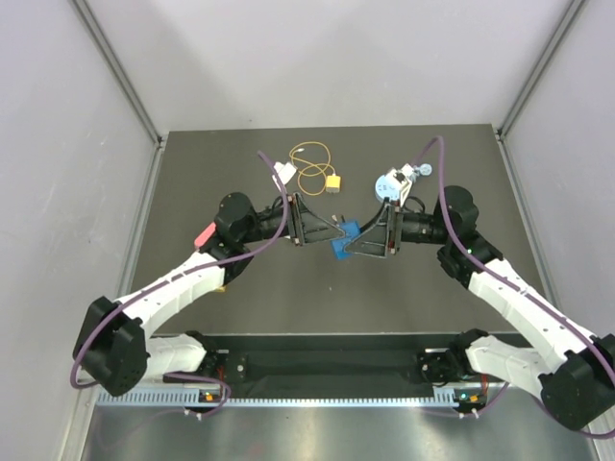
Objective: Insert the plug
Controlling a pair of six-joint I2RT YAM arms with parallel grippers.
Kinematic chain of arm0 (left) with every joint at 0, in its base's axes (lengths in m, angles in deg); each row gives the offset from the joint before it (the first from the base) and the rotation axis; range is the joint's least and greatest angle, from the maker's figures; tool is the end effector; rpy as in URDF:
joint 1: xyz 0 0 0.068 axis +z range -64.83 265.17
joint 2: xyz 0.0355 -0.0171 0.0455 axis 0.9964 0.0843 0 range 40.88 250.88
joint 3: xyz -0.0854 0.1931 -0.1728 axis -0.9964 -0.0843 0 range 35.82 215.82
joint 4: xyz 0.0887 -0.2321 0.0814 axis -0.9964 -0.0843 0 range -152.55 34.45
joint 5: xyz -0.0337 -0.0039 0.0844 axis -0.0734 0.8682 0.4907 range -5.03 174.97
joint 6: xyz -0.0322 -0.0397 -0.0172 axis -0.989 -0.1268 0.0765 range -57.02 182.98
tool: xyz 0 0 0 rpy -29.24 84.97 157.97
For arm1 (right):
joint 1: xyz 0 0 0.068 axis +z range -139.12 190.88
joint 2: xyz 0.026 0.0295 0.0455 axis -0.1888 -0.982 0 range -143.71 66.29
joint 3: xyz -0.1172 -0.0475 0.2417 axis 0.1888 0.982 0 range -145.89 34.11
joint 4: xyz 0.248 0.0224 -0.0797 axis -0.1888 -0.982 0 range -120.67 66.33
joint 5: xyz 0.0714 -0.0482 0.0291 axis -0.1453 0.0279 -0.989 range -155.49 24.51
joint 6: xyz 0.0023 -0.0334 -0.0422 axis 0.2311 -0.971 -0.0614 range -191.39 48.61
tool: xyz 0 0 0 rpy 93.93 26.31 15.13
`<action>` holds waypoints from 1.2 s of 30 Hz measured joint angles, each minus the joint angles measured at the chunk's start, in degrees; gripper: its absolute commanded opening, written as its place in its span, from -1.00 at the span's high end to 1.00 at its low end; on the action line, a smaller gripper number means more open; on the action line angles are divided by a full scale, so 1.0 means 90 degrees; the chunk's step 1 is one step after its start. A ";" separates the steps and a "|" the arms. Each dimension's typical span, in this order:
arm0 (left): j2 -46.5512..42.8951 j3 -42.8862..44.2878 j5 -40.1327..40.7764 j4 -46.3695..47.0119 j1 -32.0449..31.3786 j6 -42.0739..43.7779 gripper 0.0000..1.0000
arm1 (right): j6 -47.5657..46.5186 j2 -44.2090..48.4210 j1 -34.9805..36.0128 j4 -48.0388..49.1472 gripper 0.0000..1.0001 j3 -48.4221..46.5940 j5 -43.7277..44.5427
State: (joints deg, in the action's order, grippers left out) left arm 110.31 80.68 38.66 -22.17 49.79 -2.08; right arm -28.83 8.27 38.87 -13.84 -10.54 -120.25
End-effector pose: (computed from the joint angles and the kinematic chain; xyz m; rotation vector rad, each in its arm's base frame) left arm 0.2073 -0.1787 0.3285 0.3684 1.7826 -1.9065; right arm 0.1866 0.1321 0.3333 -0.6107 1.8069 1.6558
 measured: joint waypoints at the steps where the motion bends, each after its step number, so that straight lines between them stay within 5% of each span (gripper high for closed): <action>1: 0.0049 -0.0005 -0.0046 0.0078 0.0002 -0.0002 0.73 | 0.0010 0.0000 -0.0005 -0.0066 0.18 -0.0005 0.0032; 3: 0.0112 -0.0010 -0.0070 0.0192 0.0017 -0.0061 1.00 | -0.0002 0.0002 -0.0007 -0.0158 -0.04 -0.0024 0.0083; 6: 0.0211 -0.0007 -0.0044 0.0272 0.0019 -0.0146 1.00 | -0.0238 0.0078 -0.0007 -0.0617 -0.51 -0.0148 0.0287; 10: 0.0226 0.0005 0.0243 0.0056 -0.0019 -0.0498 1.00 | -0.1124 0.0304 0.0015 -0.1484 -0.83 -0.0464 0.1003; 16: 0.0155 0.0017 0.0855 -0.0532 -0.0041 -0.1200 1.00 | -0.2433 0.1336 0.0015 -0.2295 -0.93 -0.0483 0.2579; 22: 0.0097 -0.0010 0.1316 -0.0498 -0.0041 -0.2390 1.00 | -0.3089 0.2402 0.0058 -0.1919 -1.00 -0.0036 0.3580; 36: 0.0087 -0.0257 0.2018 -0.0527 -0.0046 -0.4022 1.00 | -0.3541 0.1919 0.1416 -0.0457 -1.00 0.0376 0.5129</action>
State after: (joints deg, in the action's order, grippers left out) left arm 111.09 78.37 56.83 -26.91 49.38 -38.28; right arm -60.69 25.53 51.61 -17.95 -7.15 -74.09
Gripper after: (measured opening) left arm 0.670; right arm 0.996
